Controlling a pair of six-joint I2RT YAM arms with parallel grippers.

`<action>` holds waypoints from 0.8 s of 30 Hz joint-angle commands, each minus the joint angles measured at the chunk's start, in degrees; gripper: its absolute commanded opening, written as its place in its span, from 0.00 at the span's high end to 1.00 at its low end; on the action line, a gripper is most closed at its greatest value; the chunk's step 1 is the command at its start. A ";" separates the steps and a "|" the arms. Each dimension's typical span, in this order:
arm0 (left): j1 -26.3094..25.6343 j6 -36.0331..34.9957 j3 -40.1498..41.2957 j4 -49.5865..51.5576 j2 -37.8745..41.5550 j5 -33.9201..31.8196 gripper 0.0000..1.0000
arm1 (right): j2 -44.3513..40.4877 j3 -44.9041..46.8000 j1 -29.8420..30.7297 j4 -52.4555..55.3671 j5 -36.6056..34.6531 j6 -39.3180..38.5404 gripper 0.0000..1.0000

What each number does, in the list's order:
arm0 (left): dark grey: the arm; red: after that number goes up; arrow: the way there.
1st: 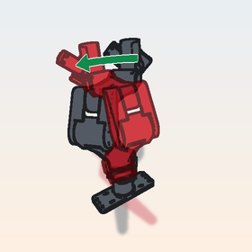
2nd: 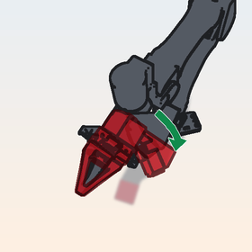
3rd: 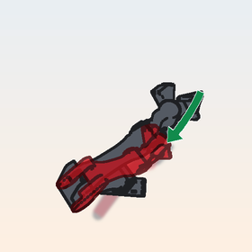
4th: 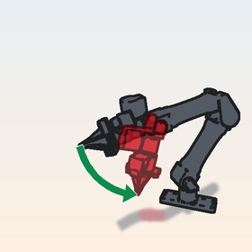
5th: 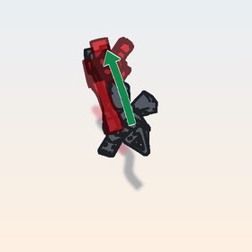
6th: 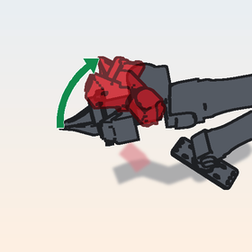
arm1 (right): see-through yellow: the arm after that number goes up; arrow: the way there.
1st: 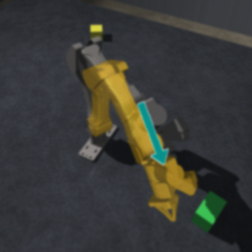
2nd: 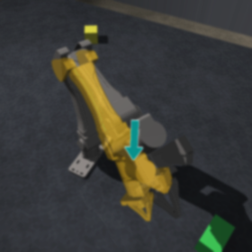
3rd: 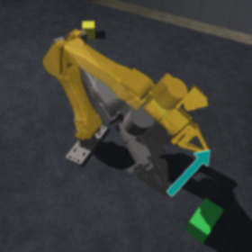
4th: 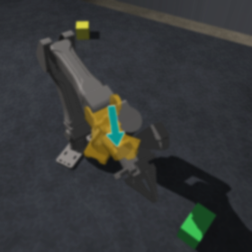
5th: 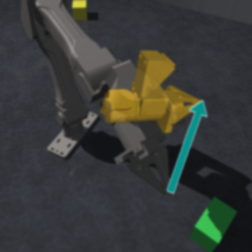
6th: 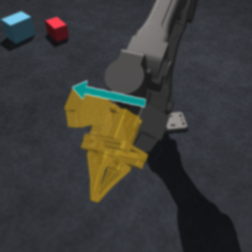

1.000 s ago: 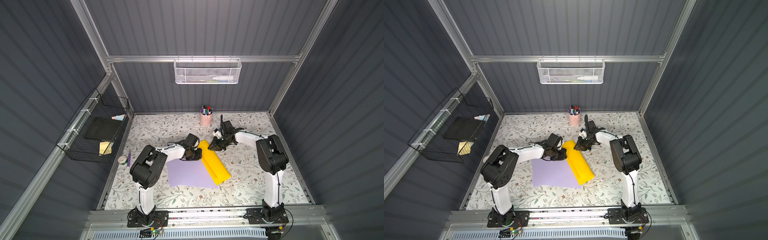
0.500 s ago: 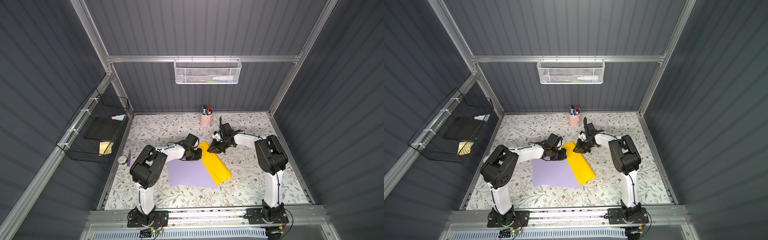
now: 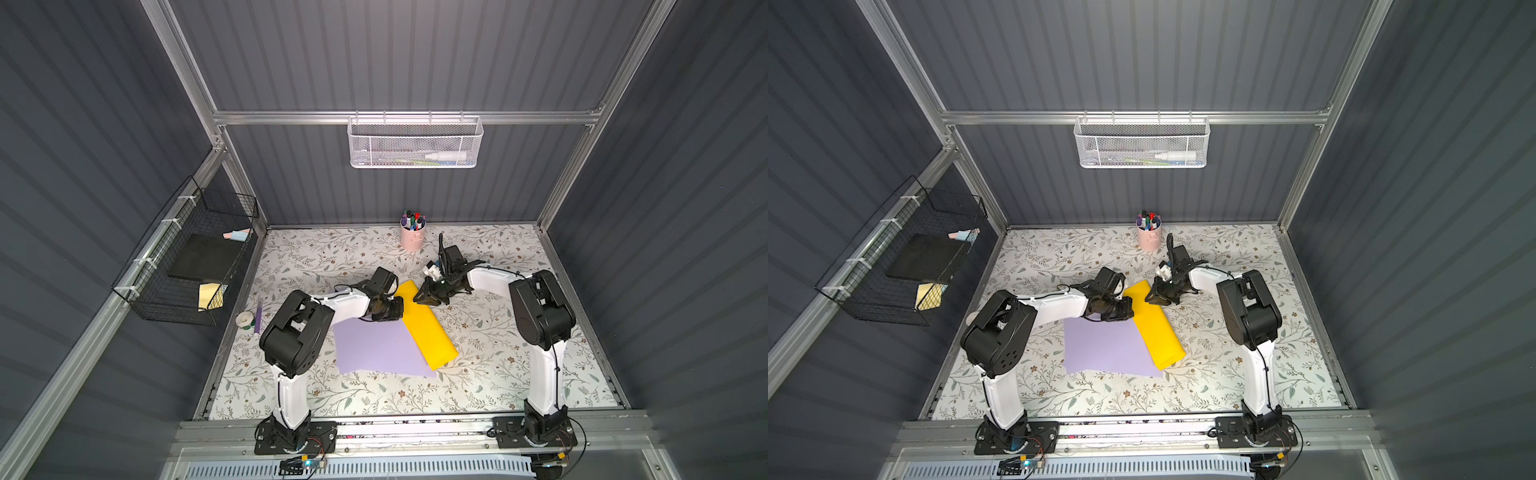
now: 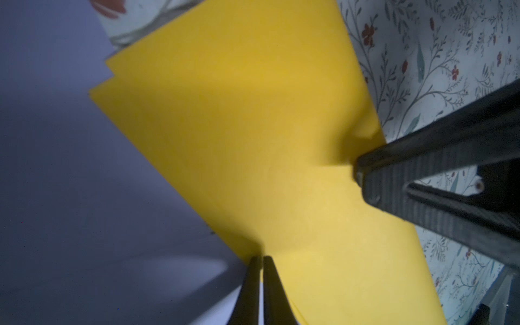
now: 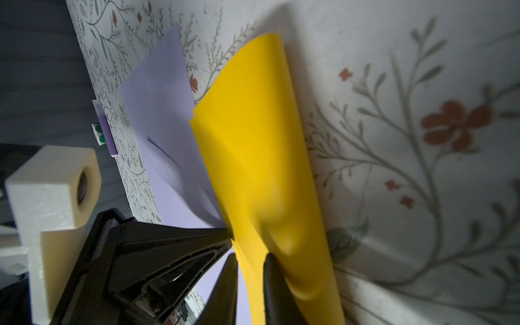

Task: Fold the rectangular paper in half along the long edge
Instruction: Fold the paper.

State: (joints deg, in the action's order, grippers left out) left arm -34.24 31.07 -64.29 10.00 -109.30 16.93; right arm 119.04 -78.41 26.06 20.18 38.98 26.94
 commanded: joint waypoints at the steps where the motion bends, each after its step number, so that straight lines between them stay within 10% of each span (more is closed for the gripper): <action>1: -0.04 0.26 1.31 0.82 1.94 -0.82 0.87 | 0.13 0.32 0.39 0.31 0.76 -0.32 0.80; 24: -0.01 0.40 0.86 1.16 3.54 -0.59 0.86 | 1.17 0.19 0.64 1.33 0.39 -1.32 0.80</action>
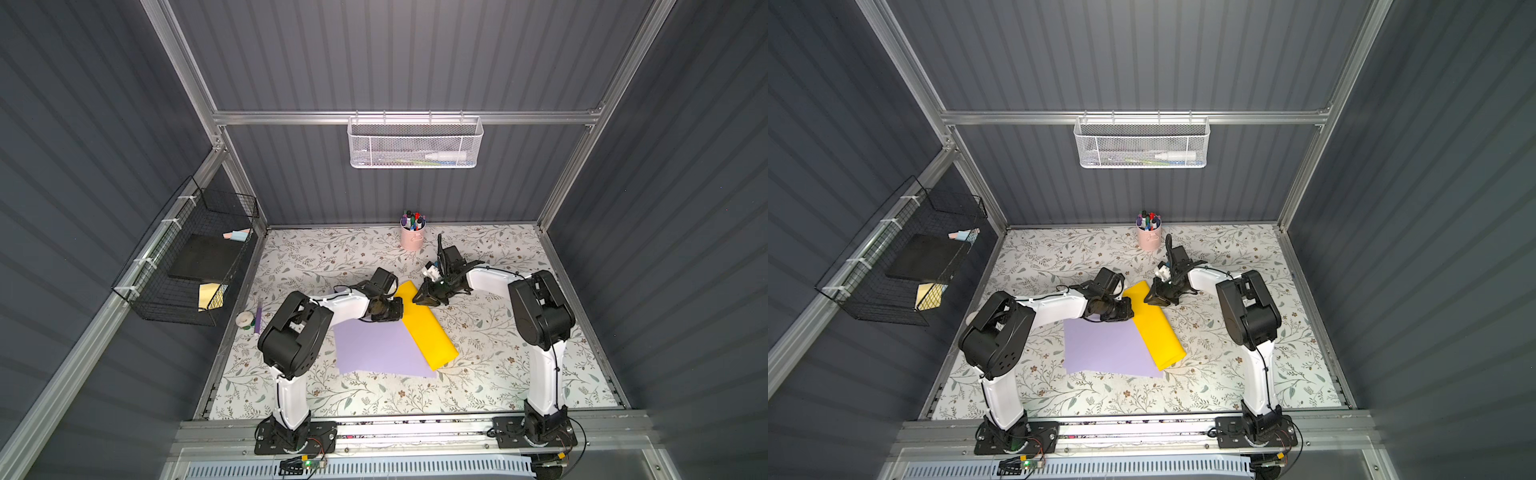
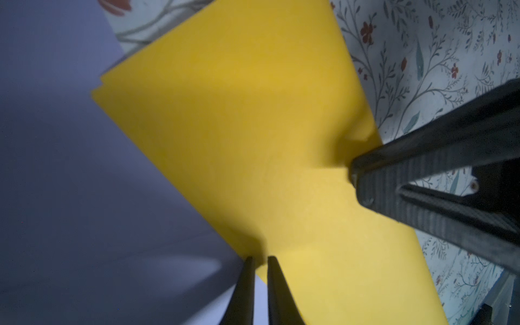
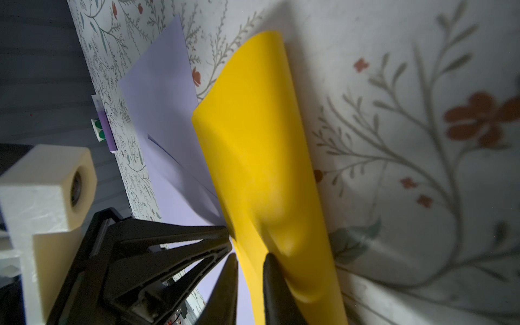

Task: Fold the rectangular paper in half along the long edge
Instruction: Fold the paper.

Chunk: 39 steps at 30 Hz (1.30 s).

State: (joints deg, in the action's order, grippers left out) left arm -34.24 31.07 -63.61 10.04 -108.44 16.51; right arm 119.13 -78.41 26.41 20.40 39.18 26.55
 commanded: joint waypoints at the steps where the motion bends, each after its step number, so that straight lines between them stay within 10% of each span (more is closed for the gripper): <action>1: 0.02 0.40 0.15 1.12 2.68 -0.23 0.86 | 1.10 0.18 0.37 1.05 0.22 -0.99 0.80; 39: -2.15 2.89 -2.58 -1.62 -3.33 1.39 0.89 | 1.64 -0.38 0.46 1.71 0.01 -1.06 0.80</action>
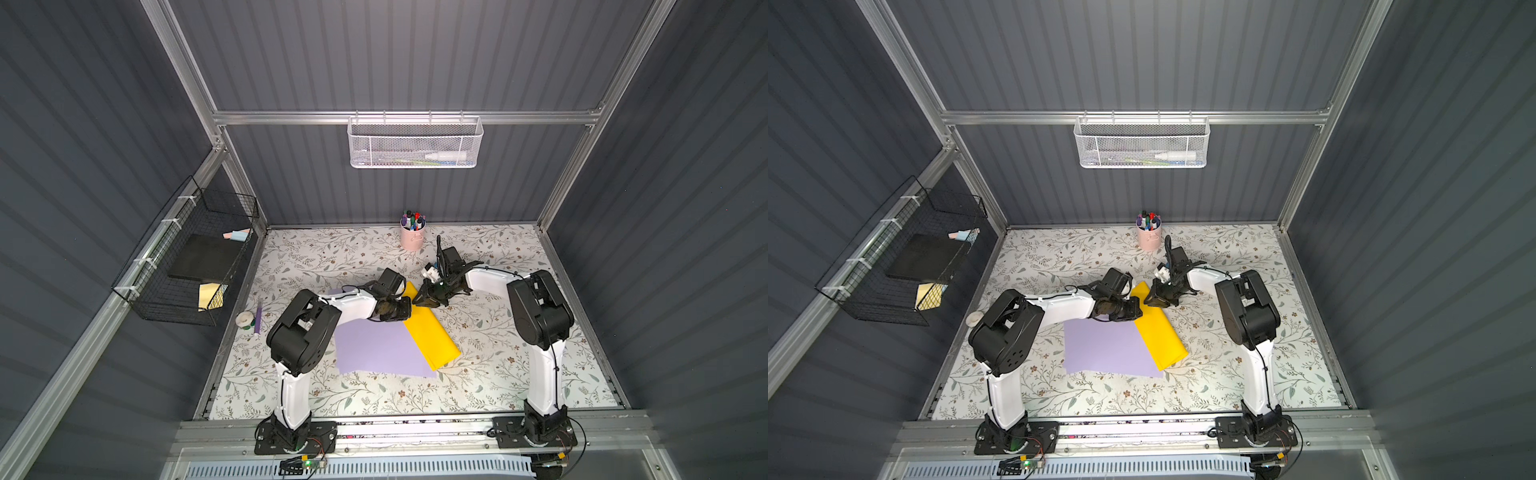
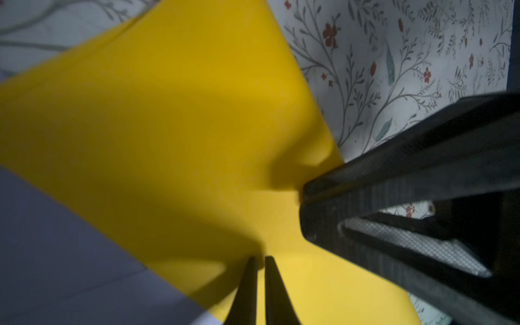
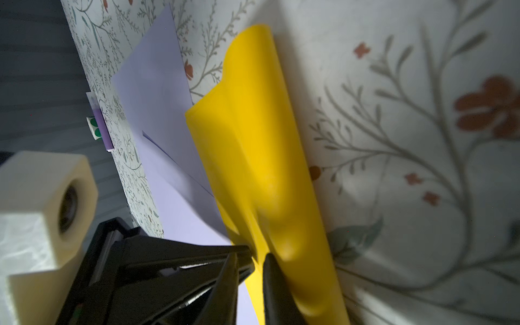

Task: Fold the rectangular paper in half along the long edge
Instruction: Fold the paper.

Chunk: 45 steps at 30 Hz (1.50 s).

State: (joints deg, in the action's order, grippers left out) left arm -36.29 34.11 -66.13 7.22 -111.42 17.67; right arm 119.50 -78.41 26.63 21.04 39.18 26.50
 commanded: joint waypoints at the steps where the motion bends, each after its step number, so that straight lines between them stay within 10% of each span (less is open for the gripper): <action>1: -0.09 -0.26 0.11 1.30 -0.29 0.20 0.90 | 1.34 -0.43 0.22 1.02 0.03 -1.05 0.80; 10: -0.09 -0.92 1.29 3.18 0.49 -0.11 0.94 | 1.48 -0.38 0.25 0.99 0.04 -0.84 0.80; 18: -0.07 -1.31 0.72 3.81 2.43 -0.95 0.71 | 1.41 -0.39 0.26 0.60 0.11 -0.48 0.80; 45: -0.01 -0.71 1.29 2.30 4.72 -1.86 0.69 | -1.09 4.70 0.25 -7.35 0.81 5.90 0.80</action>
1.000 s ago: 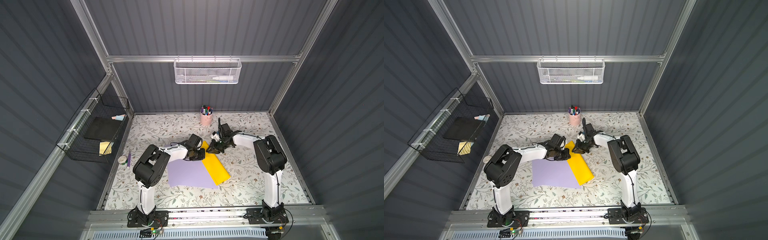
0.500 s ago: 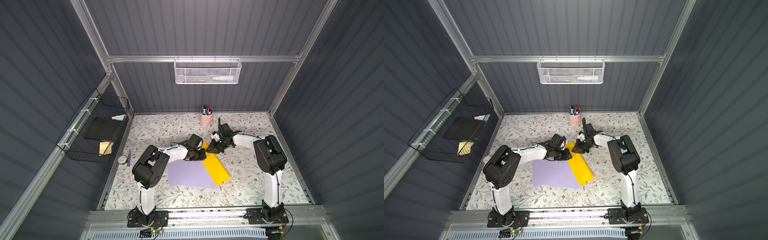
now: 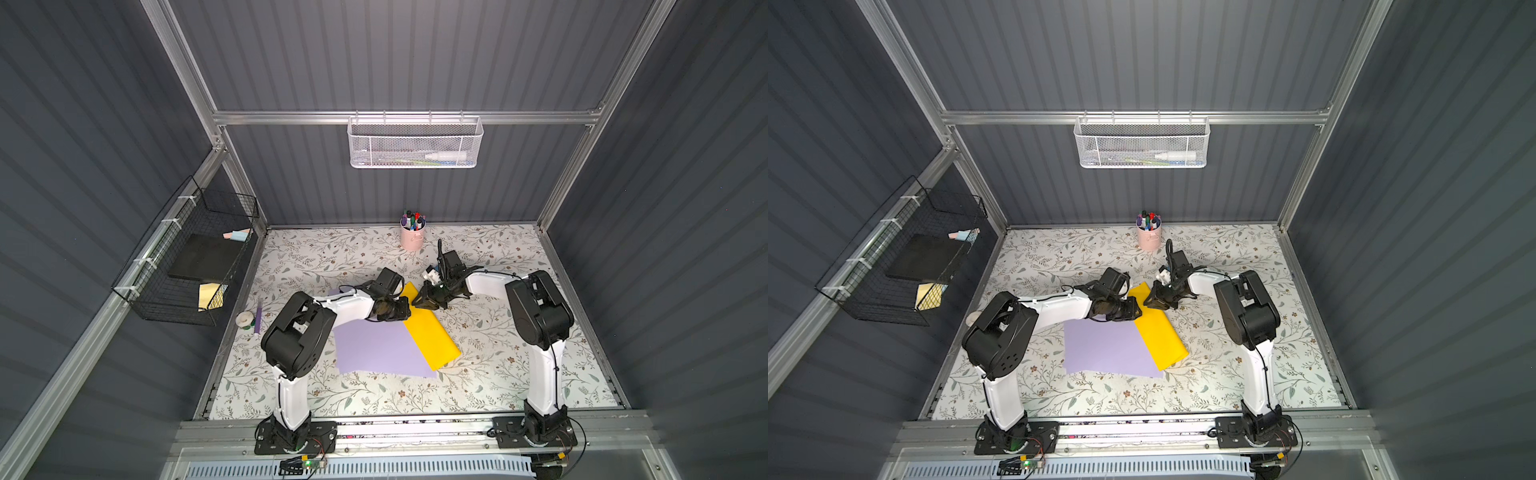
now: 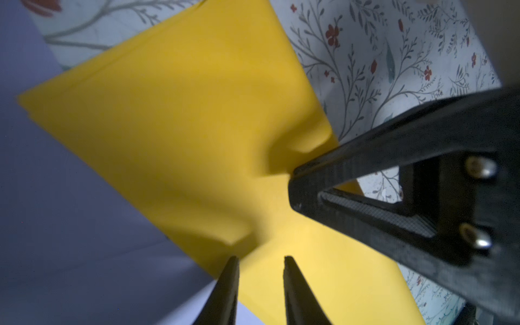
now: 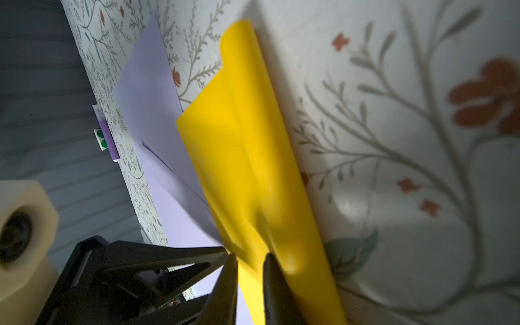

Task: Fold the rectangular paper in half along the long edge
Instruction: Fold the paper.

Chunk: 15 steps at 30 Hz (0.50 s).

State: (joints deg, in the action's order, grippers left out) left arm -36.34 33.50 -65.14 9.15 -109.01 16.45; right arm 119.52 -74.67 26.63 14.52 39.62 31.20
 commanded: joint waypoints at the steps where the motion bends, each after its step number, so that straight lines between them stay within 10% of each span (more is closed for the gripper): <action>1: 0.04 -0.02 0.28 0.24 2.40 -0.71 0.69 | -1.14 1.19 0.26 -1.14 0.37 1.29 0.80; 15: 0.04 1.22 -0.01 -2.28 1.92 -0.55 0.69 | -1.44 3.12 0.09 -5.78 1.54 4.33 0.79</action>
State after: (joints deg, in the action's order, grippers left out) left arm -36.34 33.98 -65.14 7.51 -109.01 16.10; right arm 119.48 -72.29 26.63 10.00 40.49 34.54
